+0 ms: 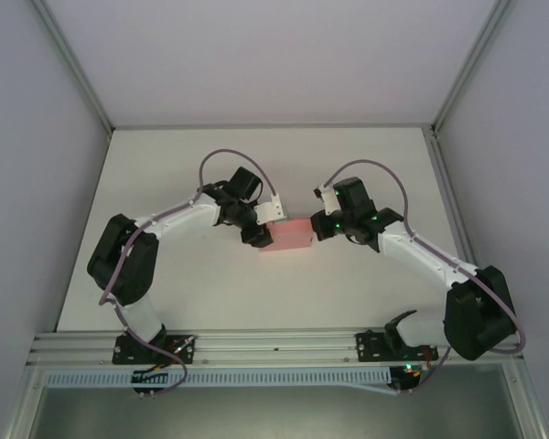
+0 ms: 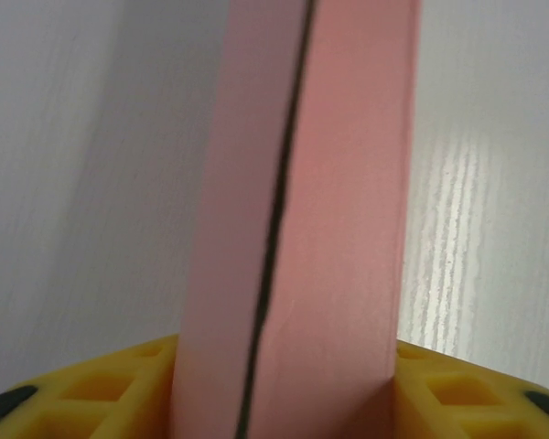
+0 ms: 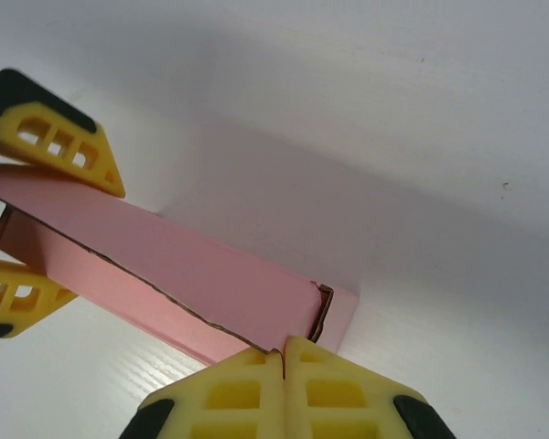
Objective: Assemble paper box
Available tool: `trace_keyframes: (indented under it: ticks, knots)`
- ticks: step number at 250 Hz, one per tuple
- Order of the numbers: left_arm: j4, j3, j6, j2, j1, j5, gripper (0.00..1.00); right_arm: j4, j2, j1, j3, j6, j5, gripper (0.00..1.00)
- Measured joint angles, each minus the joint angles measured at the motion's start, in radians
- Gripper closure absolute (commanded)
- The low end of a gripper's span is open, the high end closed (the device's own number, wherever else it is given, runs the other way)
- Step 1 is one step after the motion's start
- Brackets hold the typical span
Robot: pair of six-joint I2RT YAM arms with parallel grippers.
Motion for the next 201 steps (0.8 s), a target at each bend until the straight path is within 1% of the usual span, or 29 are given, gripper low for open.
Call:
trace_keyframes:
  ticks: [16,27,54,58,60,79,102,142,158,168,185,201]
  knots:
    - [0.0,0.0,-0.015,0.001,0.005,-0.019,0.39,0.022,-0.008,0.007,-0.016,-0.003,0.021,1.0]
    - [0.0,0.0,-0.026,0.001,0.008,-0.03,0.3,0.038,-0.009,0.013,-0.024,-0.007,0.038,1.0]
    - [0.0,0.0,-0.055,0.001,0.01,-0.047,0.14,0.051,-0.009,0.021,-0.028,-0.009,0.071,1.0]
    - [0.0,0.0,-0.05,0.0,0.01,-0.047,0.07,0.052,-0.008,0.021,-0.028,-0.009,0.075,1.0]
    - [0.0,0.0,-0.058,0.0,0.01,-0.05,0.05,0.052,-0.008,0.022,-0.028,-0.008,0.076,1.0]
    - [0.0,0.0,-0.08,-0.007,0.01,-0.056,0.0,0.052,-0.008,0.027,-0.028,-0.008,0.091,1.0]
    - [0.002,-0.002,-0.115,-0.048,0.01,-0.065,0.0,0.05,-0.008,0.038,-0.026,-0.003,0.113,1.0]
    - [0.051,-0.047,-0.236,-0.208,0.01,-0.108,0.0,0.022,-0.003,0.065,-0.004,0.023,0.151,1.0]
    - [0.073,-0.073,-0.291,-0.265,0.01,-0.121,0.04,0.01,0.002,0.075,0.005,0.033,0.165,1.0]
    - [0.087,-0.095,-0.321,-0.295,0.01,-0.125,0.09,0.003,0.005,0.08,0.01,0.038,0.174,1.0]
    - [0.09,-0.128,-0.364,-0.327,0.007,-0.132,0.24,-0.01,0.007,0.085,0.018,0.047,0.182,1.0]
    - [0.083,-0.144,-0.396,-0.33,-0.002,-0.149,0.32,-0.026,0.011,0.089,0.028,0.057,0.187,1.0]
